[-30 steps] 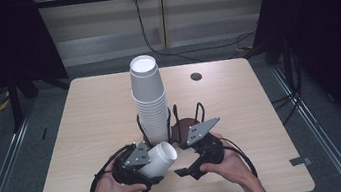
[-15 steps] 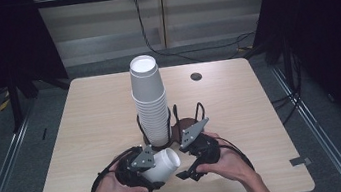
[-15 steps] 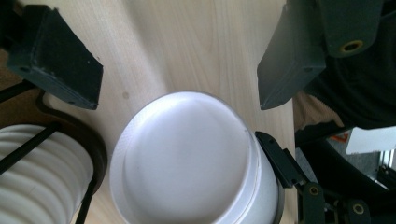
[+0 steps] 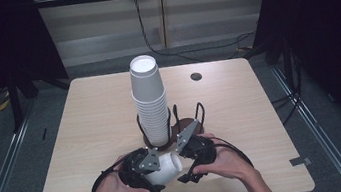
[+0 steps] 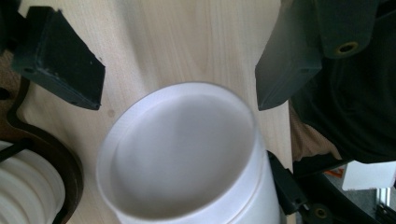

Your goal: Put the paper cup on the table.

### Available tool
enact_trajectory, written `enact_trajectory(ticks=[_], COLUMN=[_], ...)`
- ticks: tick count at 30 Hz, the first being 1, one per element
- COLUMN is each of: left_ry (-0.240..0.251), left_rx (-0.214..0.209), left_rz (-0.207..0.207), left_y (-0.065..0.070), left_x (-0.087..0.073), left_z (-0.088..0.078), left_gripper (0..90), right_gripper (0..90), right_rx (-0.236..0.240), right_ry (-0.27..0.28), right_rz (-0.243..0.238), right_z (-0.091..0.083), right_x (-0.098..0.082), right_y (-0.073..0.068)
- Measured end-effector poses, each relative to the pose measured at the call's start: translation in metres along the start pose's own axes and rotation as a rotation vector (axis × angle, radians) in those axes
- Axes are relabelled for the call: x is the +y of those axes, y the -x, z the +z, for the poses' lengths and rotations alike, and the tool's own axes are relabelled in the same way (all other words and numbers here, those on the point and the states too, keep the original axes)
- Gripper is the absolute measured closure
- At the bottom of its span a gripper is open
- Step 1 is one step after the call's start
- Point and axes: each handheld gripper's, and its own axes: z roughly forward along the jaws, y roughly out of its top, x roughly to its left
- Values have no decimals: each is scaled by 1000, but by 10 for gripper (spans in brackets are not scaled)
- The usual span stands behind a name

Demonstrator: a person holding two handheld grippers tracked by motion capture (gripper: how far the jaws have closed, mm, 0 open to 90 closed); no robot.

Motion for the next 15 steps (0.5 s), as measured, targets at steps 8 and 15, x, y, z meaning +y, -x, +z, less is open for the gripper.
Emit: enact_trajectory(ticks=[8,15], left_ry=[-4,1], left_rx=[-22,-39], left_rz=[12,15], left_y=[6,8], left_x=[3,6], left_z=[4,6], left_gripper=[158,158], right_gripper=[155,163], right_rx=[67,89], right_ry=[-38,-17], right_rz=[-3,-36], right_z=[6,3], right_x=[4,7], right_y=[-3,-3])
